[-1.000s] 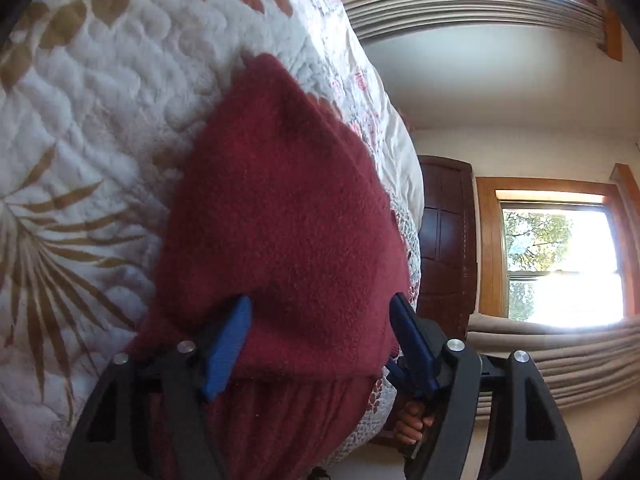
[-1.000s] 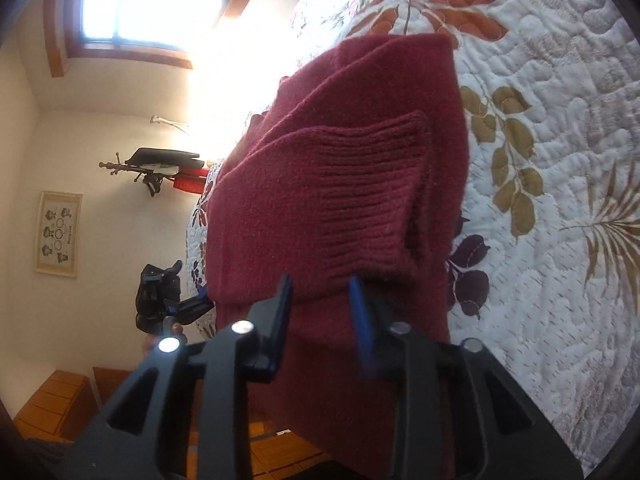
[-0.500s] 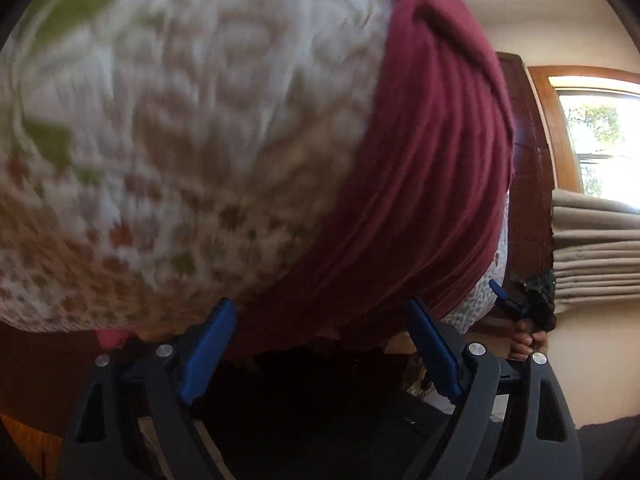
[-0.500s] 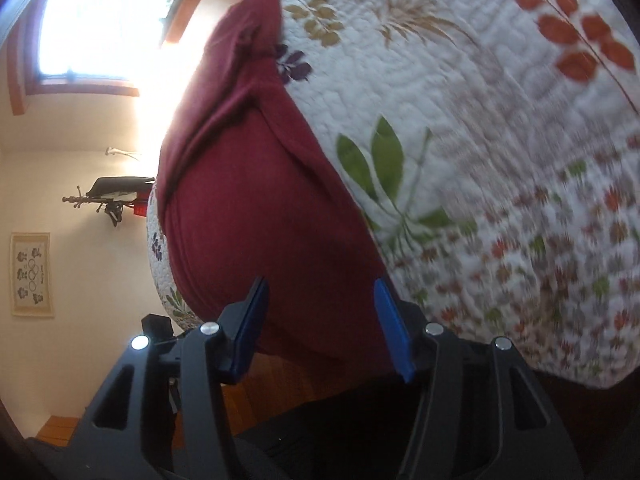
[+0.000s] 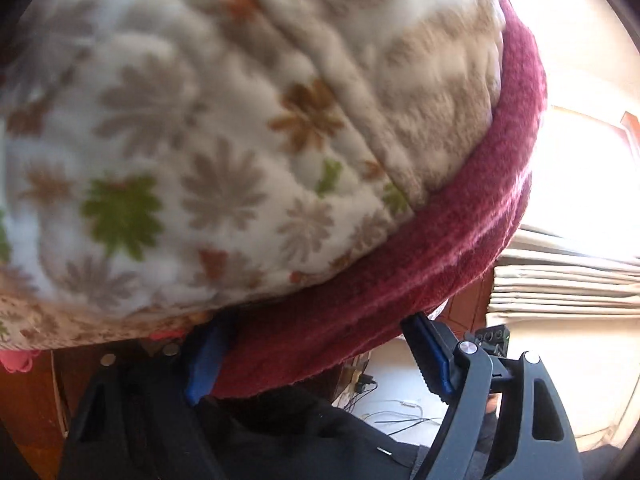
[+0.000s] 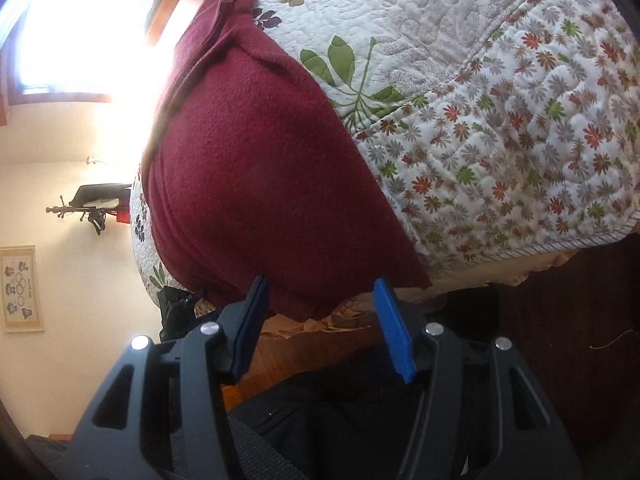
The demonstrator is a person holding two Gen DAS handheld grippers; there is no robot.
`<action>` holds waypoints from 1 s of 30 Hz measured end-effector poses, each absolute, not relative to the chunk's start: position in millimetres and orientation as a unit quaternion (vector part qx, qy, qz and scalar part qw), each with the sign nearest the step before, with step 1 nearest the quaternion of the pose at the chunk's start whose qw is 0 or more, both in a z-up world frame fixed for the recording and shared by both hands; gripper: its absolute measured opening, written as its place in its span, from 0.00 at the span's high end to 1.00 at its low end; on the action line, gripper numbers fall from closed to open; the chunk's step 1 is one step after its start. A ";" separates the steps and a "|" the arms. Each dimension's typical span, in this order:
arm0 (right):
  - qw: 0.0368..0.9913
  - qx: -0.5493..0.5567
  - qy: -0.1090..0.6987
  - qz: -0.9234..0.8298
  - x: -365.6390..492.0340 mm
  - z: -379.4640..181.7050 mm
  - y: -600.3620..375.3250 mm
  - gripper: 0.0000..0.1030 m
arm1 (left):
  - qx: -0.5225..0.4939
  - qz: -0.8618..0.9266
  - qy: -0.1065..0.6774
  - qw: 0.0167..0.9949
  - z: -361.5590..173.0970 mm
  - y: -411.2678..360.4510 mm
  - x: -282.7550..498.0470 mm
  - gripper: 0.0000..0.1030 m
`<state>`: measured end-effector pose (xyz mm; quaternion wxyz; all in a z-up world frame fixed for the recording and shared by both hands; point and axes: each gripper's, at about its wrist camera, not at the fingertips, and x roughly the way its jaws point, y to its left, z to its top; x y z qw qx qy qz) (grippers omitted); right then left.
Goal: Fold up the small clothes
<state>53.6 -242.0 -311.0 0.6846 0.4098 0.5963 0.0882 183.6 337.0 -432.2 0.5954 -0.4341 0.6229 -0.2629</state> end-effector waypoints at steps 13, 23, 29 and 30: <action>0.681 0.418 0.596 0.083 42.1 -316.8 -221.3 0.43 | -0.389 -0.311 0.629 0.597 -414.4 327.9 178.4 0.85; 0.666 0.453 0.589 0.068 26.7 -352.6 -227.7 0.43 | -0.440 -0.348 0.583 0.588 -331.8 332.5 172.5 0.91; 0.611 0.568 0.549 0.052 -0.3 -407.4 -231.6 0.31 | -0.489 -0.383 0.544 0.564 -259.8 324.4 171.1 0.92; 0.596 0.593 0.539 0.049 -7.4 -419.4 -229.8 0.31 | -0.494 -0.386 0.540 0.562 -249.6 316.5 171.1 0.92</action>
